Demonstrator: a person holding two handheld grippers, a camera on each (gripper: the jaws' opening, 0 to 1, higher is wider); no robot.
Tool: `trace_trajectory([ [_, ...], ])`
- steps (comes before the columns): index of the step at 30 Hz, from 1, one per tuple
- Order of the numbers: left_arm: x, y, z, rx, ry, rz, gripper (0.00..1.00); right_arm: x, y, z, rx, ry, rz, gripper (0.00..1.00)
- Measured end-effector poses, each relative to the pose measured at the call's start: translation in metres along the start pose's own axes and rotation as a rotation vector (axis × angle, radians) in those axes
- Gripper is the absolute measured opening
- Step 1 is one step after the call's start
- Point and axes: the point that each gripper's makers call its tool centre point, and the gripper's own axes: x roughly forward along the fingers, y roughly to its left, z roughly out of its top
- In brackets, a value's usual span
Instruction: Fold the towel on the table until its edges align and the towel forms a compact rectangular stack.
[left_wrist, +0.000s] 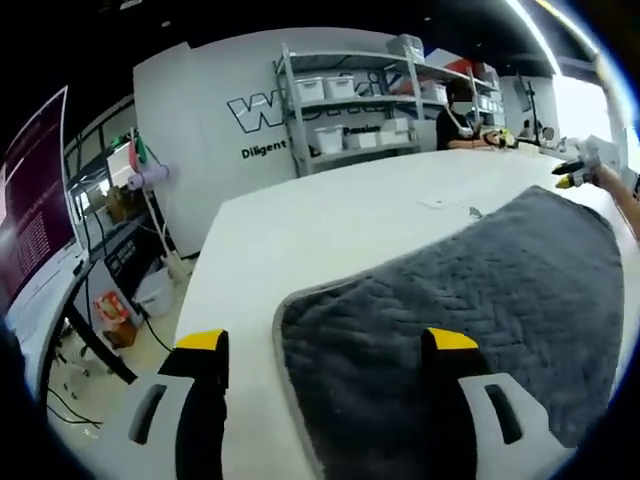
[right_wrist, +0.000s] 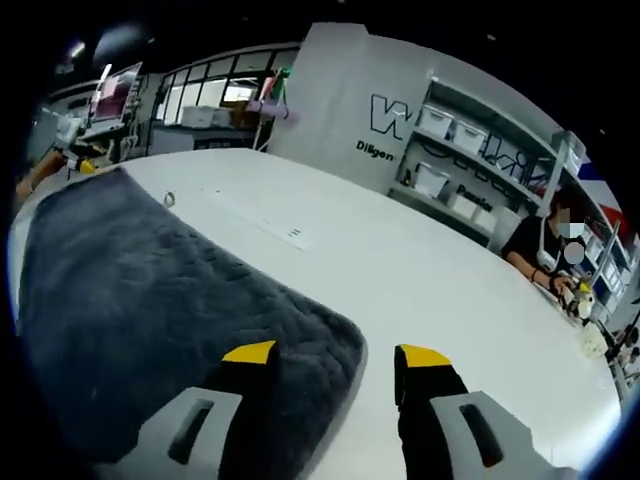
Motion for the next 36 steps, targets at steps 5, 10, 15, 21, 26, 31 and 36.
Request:
trace_trajectory([
  [5,-0.021,-0.022,-0.004,0.004,0.014,-0.05,0.93,-0.03,0.017,-0.011,0.013,0.024,0.07,0.71],
  [10,-0.053,-0.041,-0.016,0.031,0.029,-0.082,0.97,-0.064,0.043,-0.016,0.0,-0.02,0.185,0.92],
  [15,-0.082,-0.052,-0.02,0.021,0.016,-0.108,0.98,-0.097,0.047,-0.018,-0.016,-0.062,0.202,0.99],
  [21,-0.119,-0.075,-0.037,0.085,0.041,-0.128,0.92,-0.122,0.062,-0.024,-0.087,-0.095,0.234,0.99],
  [26,-0.146,-0.096,-0.058,0.111,0.048,-0.212,0.81,-0.14,0.085,-0.039,-0.147,-0.076,0.282,0.99],
  [31,-0.159,-0.109,-0.078,0.102,0.08,-0.277,0.7,-0.153,0.101,-0.047,-0.15,-0.056,0.345,0.92],
  [36,-0.167,-0.118,-0.102,0.146,0.155,-0.348,0.64,-0.161,0.113,-0.053,-0.156,-0.047,0.396,0.85],
])
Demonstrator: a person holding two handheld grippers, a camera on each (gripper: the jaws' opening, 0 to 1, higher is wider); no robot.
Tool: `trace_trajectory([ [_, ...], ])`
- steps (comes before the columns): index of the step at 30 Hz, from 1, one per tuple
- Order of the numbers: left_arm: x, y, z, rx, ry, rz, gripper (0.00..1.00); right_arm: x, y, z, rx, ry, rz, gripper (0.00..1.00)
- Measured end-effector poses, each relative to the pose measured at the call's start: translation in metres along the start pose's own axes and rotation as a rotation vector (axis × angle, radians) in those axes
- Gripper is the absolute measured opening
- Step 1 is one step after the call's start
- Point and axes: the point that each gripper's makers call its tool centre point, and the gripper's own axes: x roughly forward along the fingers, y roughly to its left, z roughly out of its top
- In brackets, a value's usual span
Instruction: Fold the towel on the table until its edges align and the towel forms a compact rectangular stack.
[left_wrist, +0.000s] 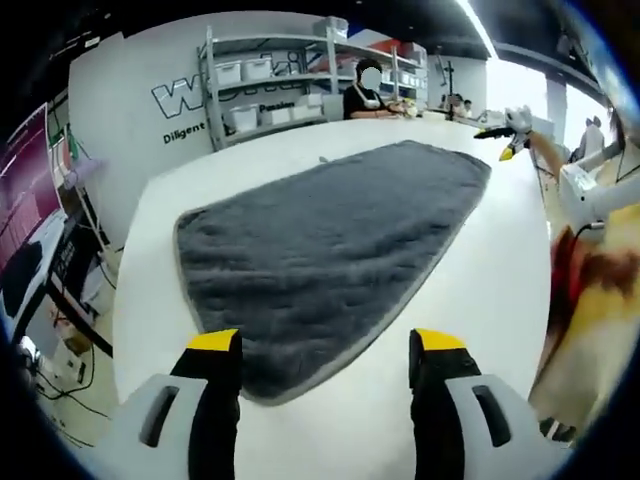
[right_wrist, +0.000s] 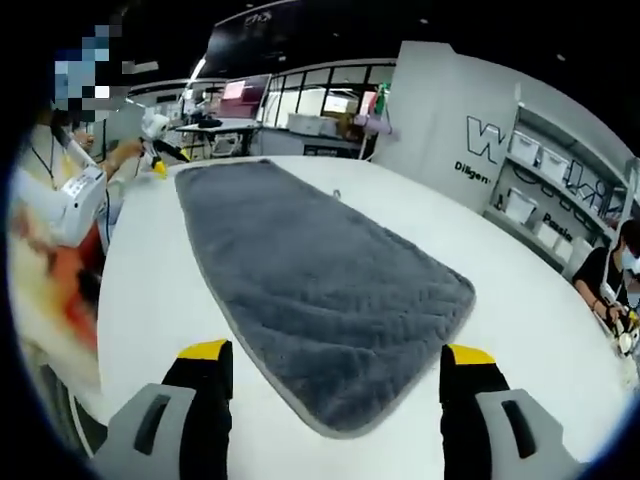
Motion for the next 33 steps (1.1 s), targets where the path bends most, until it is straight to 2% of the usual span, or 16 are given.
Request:
trace_trajectory([
  [2,0.003,-0.001,-0.005,-0.025,0.02,-0.018,0.61,0.001,0.004,-0.002,0.008,-0.002,0.013,0.85],
  [5,0.003,0.001,-0.004,-0.047,0.013,-0.022,0.59,0.002,0.008,-0.007,0.014,0.01,0.02,0.85],
  [9,0.0,0.004,-0.003,-0.092,0.014,-0.043,0.48,0.001,0.01,-0.011,0.027,0.014,0.029,0.84],
  [11,-0.001,0.003,-0.005,-0.107,0.022,-0.051,0.44,0.0,0.012,-0.012,0.032,0.008,0.039,0.8],
  [18,0.007,0.001,-0.019,-0.089,0.106,-0.07,0.4,0.0,0.018,-0.019,0.055,0.007,0.076,0.74],
  [22,0.008,0.002,-0.021,-0.076,0.116,-0.066,0.38,-0.001,0.022,-0.023,0.07,0.015,0.102,0.69],
  [27,0.005,0.009,-0.023,-0.079,0.115,-0.064,0.34,-0.002,0.026,-0.027,0.083,0.022,0.127,0.57],
  [31,0.005,0.012,-0.024,-0.061,0.115,-0.051,0.31,-0.005,0.025,-0.032,0.128,0.018,0.145,0.41],
  [33,0.005,0.013,-0.024,-0.051,0.115,-0.042,0.29,-0.005,0.026,-0.034,0.134,0.023,0.154,0.38],
])
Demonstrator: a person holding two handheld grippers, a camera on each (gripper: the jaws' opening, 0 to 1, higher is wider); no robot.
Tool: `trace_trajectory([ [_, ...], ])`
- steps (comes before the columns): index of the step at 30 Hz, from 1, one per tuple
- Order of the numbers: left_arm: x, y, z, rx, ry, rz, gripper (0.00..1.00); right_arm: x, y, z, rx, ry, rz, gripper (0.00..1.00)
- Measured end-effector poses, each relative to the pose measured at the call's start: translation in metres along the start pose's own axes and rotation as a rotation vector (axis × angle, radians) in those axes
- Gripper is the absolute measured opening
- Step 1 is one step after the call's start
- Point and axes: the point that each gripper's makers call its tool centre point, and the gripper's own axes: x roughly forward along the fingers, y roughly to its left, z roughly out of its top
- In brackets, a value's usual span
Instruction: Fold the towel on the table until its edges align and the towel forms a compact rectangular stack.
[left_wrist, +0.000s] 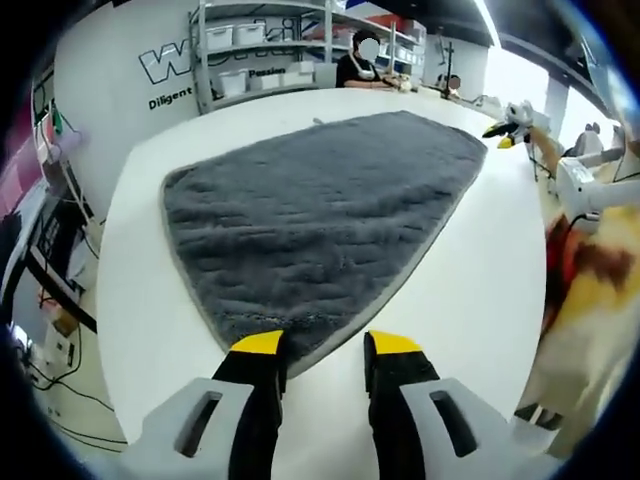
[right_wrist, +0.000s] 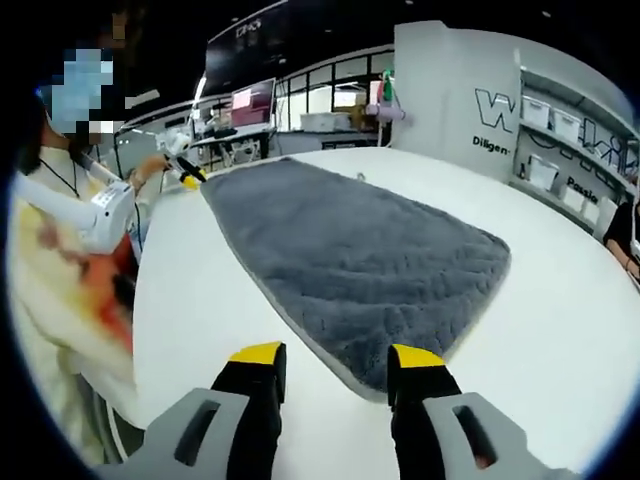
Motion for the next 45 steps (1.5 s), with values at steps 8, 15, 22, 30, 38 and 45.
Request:
trace_trajectory([
  [8,0.001,0.004,-0.001,0.014,0.002,0.018,0.23,0.008,0.005,-0.012,0.01,0.074,0.031,0.28],
  [15,0.002,0.01,-0.001,0.012,0.0,0.029,0.15,0.01,-0.008,-0.022,0.002,0.134,-0.018,0.13],
  [22,0.006,0.017,0.001,0.033,-0.021,0.047,0.05,0.01,-0.016,-0.023,-0.028,0.156,-0.045,0.05],
  [30,0.007,0.015,0.004,0.008,0.006,0.044,0.03,0.004,-0.017,-0.02,-0.024,0.154,-0.059,0.01],
  [38,-0.001,0.011,0.0,-0.003,0.034,0.021,0.03,-0.009,-0.011,-0.019,-0.022,0.122,-0.044,0.01],
  [45,-0.017,0.005,0.002,-0.042,0.008,-0.016,0.03,-0.017,-0.007,-0.018,0.017,0.096,-0.039,0.01],
])
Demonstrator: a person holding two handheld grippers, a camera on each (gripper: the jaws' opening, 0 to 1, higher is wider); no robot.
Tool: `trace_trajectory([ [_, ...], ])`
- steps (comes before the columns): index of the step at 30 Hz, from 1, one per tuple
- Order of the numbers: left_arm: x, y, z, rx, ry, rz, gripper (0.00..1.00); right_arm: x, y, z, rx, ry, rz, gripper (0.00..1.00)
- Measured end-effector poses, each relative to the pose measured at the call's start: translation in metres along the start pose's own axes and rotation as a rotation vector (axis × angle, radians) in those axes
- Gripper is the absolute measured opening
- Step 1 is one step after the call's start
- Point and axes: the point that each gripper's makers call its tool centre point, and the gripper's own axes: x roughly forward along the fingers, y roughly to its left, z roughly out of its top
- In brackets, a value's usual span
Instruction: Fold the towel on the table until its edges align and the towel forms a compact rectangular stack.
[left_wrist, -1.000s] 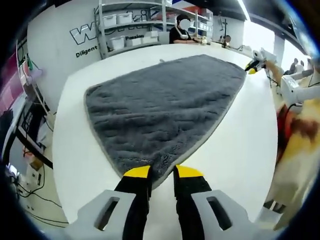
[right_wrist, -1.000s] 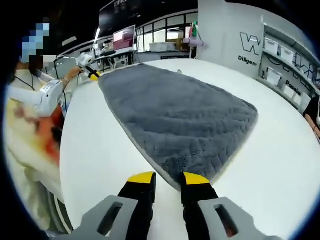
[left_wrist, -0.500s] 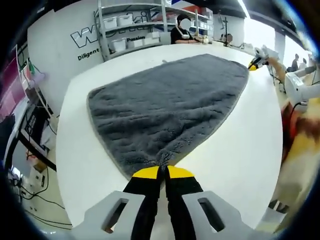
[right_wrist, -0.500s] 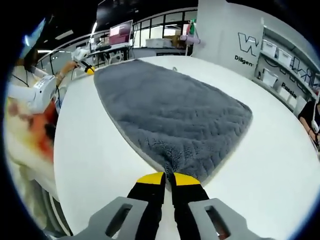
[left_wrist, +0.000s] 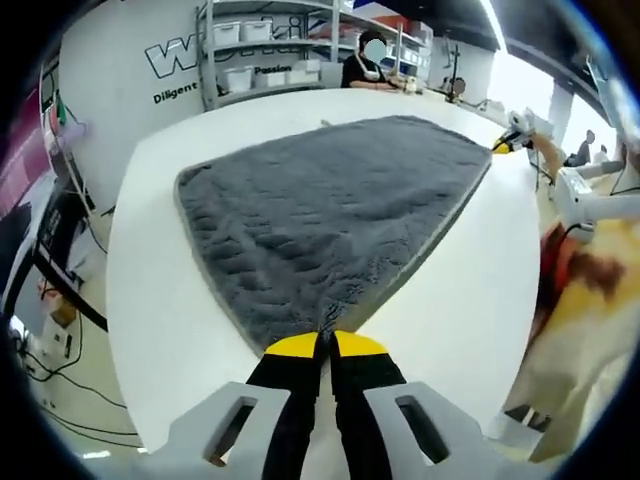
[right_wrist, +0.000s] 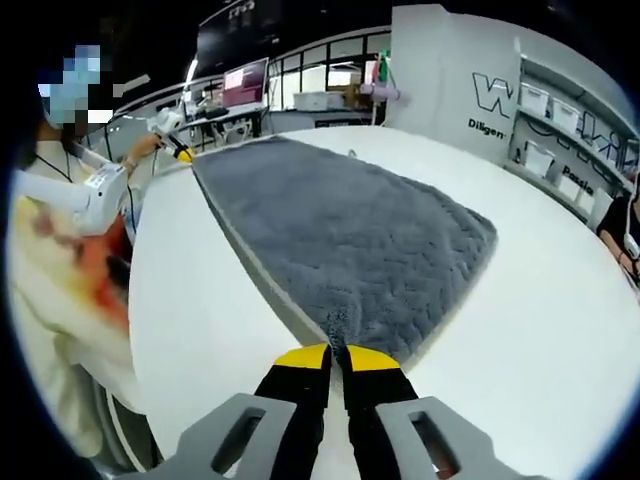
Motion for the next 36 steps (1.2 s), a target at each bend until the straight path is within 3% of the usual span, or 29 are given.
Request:
trace_trajectory([
  [9,-0.016,-0.02,-0.018,-0.001,0.037,-0.038,0.03,-0.012,0.013,-0.006,0.004,0.01,0.018,0.01],
  [15,-0.018,-0.034,-0.013,-0.026,0.003,-0.03,0.03,-0.017,0.015,0.003,0.025,-0.02,0.002,0.01],
  [27,-0.009,-0.021,0.015,-0.092,-0.046,-0.007,0.03,-0.01,-0.019,0.029,0.035,-0.072,-0.061,0.01],
  [36,-0.006,0.003,0.028,-0.097,-0.073,0.018,0.03,0.007,-0.038,0.039,0.01,-0.048,-0.115,0.01],
])
